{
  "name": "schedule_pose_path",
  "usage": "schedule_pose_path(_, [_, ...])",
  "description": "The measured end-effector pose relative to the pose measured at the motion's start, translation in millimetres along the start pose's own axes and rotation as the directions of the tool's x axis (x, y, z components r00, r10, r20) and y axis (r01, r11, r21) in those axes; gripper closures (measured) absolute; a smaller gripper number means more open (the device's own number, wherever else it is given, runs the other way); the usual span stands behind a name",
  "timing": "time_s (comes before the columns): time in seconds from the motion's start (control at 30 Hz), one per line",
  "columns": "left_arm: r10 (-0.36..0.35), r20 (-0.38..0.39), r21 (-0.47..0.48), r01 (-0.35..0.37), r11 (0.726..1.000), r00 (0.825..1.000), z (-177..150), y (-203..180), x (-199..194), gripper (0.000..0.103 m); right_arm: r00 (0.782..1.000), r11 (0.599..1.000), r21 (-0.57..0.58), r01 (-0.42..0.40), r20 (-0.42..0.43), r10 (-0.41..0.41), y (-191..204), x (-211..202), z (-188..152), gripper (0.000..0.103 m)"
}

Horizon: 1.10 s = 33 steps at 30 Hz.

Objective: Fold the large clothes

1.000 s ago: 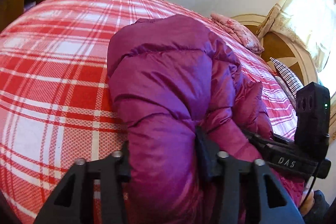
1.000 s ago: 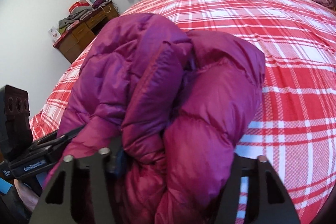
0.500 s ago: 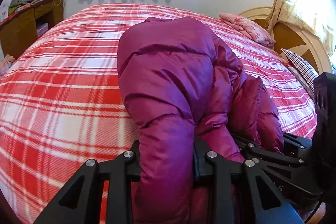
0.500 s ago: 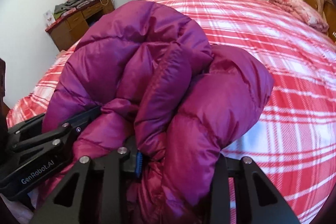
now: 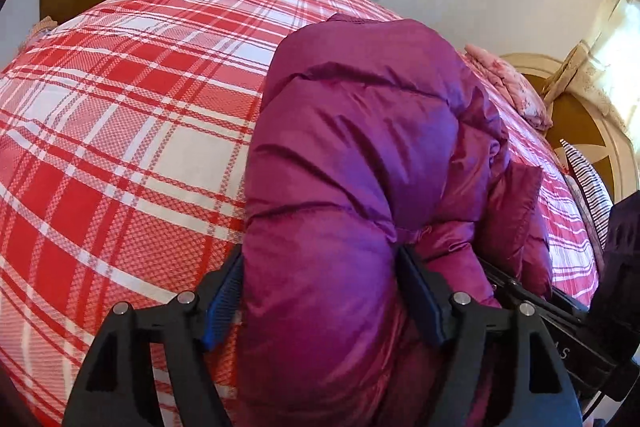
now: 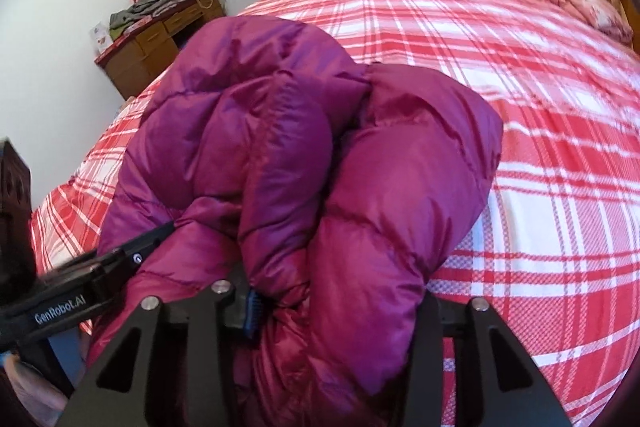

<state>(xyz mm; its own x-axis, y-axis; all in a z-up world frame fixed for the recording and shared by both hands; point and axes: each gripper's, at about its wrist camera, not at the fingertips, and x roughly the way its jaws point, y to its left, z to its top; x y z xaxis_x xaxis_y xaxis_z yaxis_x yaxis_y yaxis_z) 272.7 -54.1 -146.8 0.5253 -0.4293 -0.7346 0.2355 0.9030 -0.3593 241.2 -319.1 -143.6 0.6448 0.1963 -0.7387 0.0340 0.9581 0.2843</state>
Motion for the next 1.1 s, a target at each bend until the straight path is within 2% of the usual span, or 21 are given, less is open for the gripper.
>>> schedule_pose_path(0.07, [-0.034,-0.003,0.051,0.034,0.998,0.999,0,-12,-2,0.052,1.000,1.000,0.007,0.008,0.000,-0.008,1,0,0,0.056])
schedule_pose_path(0.1, [-0.030,0.006,0.074,0.029,0.997,1.000,-2,-15,-6,0.061,1.000,1.000,0.001,0.016,0.002,-0.016,3,-1,-1,0.056])
schedule_pose_path(0.2, [-0.041,0.025,0.075,0.039,0.996,0.999,-3,-19,-13,0.073,0.999,0.999,-0.023,0.046,0.024,-0.045,12,-10,-5,0.063])
schedule_pose_path(0.33, [-0.059,0.035,0.058,0.057,0.997,0.998,0,-16,-24,0.076,0.998,0.998,-0.024,0.050,0.047,-0.049,29,-19,-11,0.067])
schedule_pose_path(0.47, [-0.028,0.064,0.071,0.023,0.997,0.998,4,-10,-42,0.076,0.998,0.999,-0.021,0.026,0.065,-0.024,41,-25,-13,0.069])
schedule_pose_path(0.73, [0.036,0.140,0.011,-0.038,0.999,0.989,9,30,-86,0.076,0.994,0.995,-0.101,-0.026,0.103,0.037,96,-35,-3,0.069])
schedule_pose_path(0.93, [0.113,0.189,-0.042,-0.106,0.993,0.975,11,72,-115,0.076,0.990,0.978,-0.191,-0.083,0.094,0.102,149,-24,-2,0.069])
schedule_pose_path(1.1, [0.201,0.215,-0.127,-0.177,0.976,0.956,15,117,-143,0.075,0.985,0.949,-0.293,-0.113,0.095,0.147,197,-12,2,0.069])
